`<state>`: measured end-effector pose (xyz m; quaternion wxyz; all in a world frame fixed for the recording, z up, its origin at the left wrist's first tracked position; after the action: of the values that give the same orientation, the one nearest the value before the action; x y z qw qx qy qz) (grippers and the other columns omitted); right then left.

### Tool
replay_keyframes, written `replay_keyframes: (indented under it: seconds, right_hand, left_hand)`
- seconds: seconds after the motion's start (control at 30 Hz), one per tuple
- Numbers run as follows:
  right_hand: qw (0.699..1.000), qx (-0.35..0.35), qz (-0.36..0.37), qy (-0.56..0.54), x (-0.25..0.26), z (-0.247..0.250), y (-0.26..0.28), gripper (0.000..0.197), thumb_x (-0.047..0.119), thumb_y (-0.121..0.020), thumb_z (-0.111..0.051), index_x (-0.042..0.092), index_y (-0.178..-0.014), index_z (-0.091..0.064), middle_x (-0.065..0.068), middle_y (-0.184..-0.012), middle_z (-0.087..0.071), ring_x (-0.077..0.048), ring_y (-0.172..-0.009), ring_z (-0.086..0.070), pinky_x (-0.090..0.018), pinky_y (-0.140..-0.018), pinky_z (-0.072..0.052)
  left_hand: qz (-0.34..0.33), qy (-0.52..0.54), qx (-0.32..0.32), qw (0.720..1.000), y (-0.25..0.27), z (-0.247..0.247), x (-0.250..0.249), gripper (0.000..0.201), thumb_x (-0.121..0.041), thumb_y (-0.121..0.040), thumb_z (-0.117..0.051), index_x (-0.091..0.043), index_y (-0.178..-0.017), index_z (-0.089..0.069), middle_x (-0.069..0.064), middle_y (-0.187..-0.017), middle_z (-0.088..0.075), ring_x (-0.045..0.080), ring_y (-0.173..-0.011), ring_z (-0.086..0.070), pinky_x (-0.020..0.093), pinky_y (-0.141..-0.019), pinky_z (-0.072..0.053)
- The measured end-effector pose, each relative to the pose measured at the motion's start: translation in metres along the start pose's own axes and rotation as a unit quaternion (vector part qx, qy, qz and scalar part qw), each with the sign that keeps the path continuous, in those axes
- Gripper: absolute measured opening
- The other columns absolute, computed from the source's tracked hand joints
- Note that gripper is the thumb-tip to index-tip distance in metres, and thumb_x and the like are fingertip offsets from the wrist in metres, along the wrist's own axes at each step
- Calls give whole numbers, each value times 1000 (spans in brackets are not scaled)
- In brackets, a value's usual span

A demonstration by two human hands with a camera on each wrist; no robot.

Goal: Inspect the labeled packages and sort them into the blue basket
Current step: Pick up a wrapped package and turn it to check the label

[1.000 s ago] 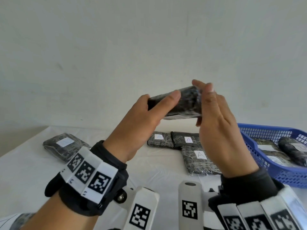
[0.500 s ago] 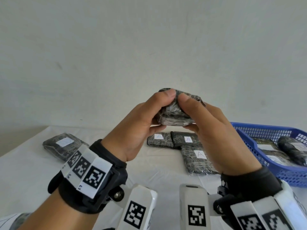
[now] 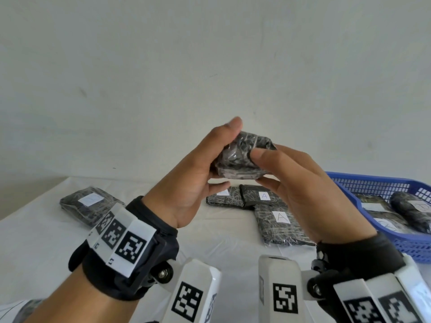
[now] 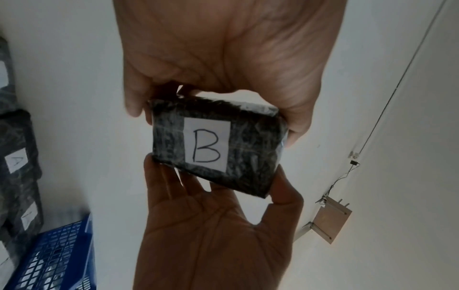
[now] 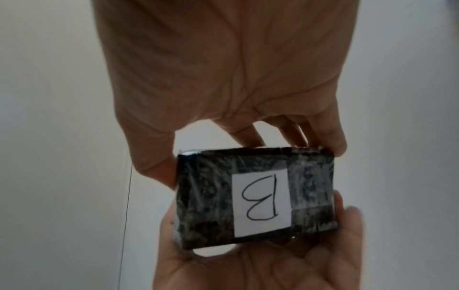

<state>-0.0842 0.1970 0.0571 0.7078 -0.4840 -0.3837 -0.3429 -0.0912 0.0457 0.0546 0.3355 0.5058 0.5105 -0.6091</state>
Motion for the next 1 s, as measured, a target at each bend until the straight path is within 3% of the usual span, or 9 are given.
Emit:
replay_keyframes:
  seconds: [0.13, 0.27, 0.37, 0.43, 0.5, 0.6, 0.73, 0.83, 1.0]
  right_hand:
    - [1000, 9, -9, -19, -5, -3, -2, 39, 55, -83, -63, 26, -104, -79, 6, -108, -79, -11, -112, -71, -48, -110, -47]
    - [999, -35, -12, 34, -12, 9, -5, 71, 61, -63, -78, 28, -125, -71, 0, -123, -75, -18, -117, -71, -47, -109, -53]
    - [996, -7, 20, 82, -11, 12, -1, 88, 57, -58, -86, 42, -139, -58, 12, -143, -58, -5, -134, -58, -27, -109, -49]
    - [995, 20, 13, 98, -11, 12, 0, 98, 58, -60, -87, 52, -148, -45, 19, -150, -50, 4, -141, -46, -21, -111, -41]
    - [996, -9, -30, 86, -13, 15, -1, 93, 71, -65, -79, 57, -149, -41, 19, -150, -52, 3, -139, -48, -29, -112, -43]
    - [992, -65, -110, 15, -15, 21, -1, 80, 91, -64, -57, 46, -130, -62, 0, -132, -69, -16, -116, -71, -45, -100, -57]
    - [996, -11, -89, -22, -12, 17, 0, 55, 79, -80, -50, 43, -113, -76, 2, -111, -79, -18, -105, -74, -47, -100, -56]
    - [996, -12, -81, -31, -14, 17, 1, 51, 74, -78, -60, 45, -117, -74, 11, -121, -74, -24, -122, -66, -49, -109, -51]
    - [997, -58, -38, -24, -7, 18, -1, 45, 48, -90, -73, 9, -113, -74, -14, -113, -77, -33, -112, -72, -53, -107, -55]
  left_hand:
    - [-6, -38, 2, 999, -1, -5, 0, 35, -62, -81, -53, -40, -79, -80, -13, -94, -78, 6, -105, -70, 46, -115, -44]
    - [44, 13, 42, 998, -2, 0, 5, 72, -77, -89, -45, -17, -117, -75, 9, -117, -77, 23, -116, -71, 45, -110, -48]
    - [77, 21, 40, 996, -6, 7, 9, 48, -49, -97, -55, -8, -115, -73, 12, -107, -79, 22, -97, -75, 37, -87, -61]
    - [73, 9, 16, 997, -9, 12, 13, 36, -29, -96, -63, 1, -114, -73, 20, -110, -77, 26, -97, -73, 40, -89, -59]
    - [33, 4, -2, 999, -13, 14, 15, 32, -12, -93, -68, 3, -121, -69, 24, -119, -73, 27, -103, -71, 39, -93, -57]
    - [-52, -16, -11, 998, -15, 14, 16, 50, 1, -81, -78, -9, -128, -63, 14, -120, -73, 26, -114, -70, 35, -95, -59]
    - [-108, -74, 45, 990, -11, 3, 13, 58, 12, -80, -76, -17, -127, -59, 9, -122, -70, 22, -120, -65, 39, -106, -53]
    - [-124, -75, 48, 988, -12, 4, 12, 57, 4, -79, -78, -22, -126, -61, 0, -128, -68, 15, -126, -60, 38, -107, -51]
    - [-86, -38, 94, 991, -9, -3, 14, 46, -24, -85, -73, -24, -129, -59, 4, -128, -69, 20, -125, -63, 41, -109, -50]
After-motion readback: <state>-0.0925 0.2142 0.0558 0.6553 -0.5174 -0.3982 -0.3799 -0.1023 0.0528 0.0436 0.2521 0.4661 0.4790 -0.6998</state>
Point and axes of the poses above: each hand's wrist, its own y-axis away from the middle knuckle, its own z-axis out of the back of the hand, x = y × z, the point moved 4 cm from there along -y, towards the middle knuckle
